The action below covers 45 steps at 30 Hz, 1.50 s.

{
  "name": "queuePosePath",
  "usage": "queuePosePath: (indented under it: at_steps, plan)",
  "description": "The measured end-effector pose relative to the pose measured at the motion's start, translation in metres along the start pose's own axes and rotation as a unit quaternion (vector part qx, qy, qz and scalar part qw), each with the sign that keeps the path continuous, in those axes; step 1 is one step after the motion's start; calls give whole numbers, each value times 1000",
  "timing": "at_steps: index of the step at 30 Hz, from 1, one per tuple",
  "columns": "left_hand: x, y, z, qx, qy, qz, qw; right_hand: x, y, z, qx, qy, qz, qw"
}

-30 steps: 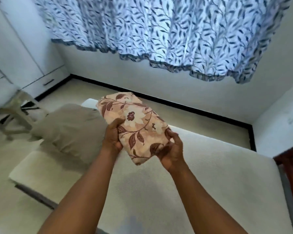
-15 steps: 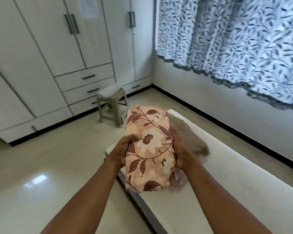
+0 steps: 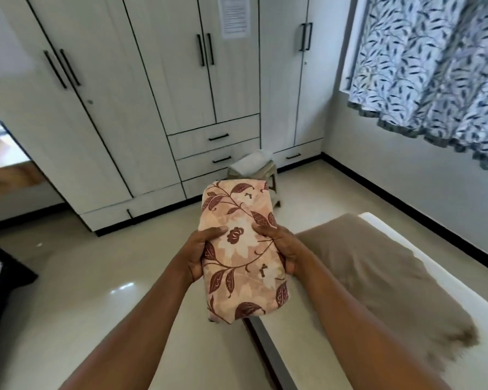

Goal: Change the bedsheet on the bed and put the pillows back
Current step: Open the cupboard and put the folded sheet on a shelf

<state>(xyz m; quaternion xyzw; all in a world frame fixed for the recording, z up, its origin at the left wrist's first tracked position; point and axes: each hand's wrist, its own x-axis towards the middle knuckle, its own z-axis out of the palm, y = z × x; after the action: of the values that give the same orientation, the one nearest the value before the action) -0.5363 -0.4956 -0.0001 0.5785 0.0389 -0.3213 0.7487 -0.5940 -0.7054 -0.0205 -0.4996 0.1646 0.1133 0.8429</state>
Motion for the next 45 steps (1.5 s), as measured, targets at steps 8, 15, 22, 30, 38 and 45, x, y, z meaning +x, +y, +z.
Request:
queuePosePath:
  at_steps: [8,15,22,30,38,45]
  plan:
    - [110,123,-62,-13,54,43,998,145,-92,71,-37,-32,16,999]
    - [207,210,-112,-89,32,92,991,269,-153,109,-60,-40,-21,997]
    - [323,289,-179,-141,-46,70,986,398,-191,131,-34,-11,-52,998]
    - [450,351,-151,-42,-109,9,993,480,-252,107,-20,65,-65,996]
    - [591,370,-50,6,-183,-34,982,535,-326,-3,5,152,-96,984]
    - [730,417,97,40,-230,-10,972,594,-439,-134,29,192,-142,971]
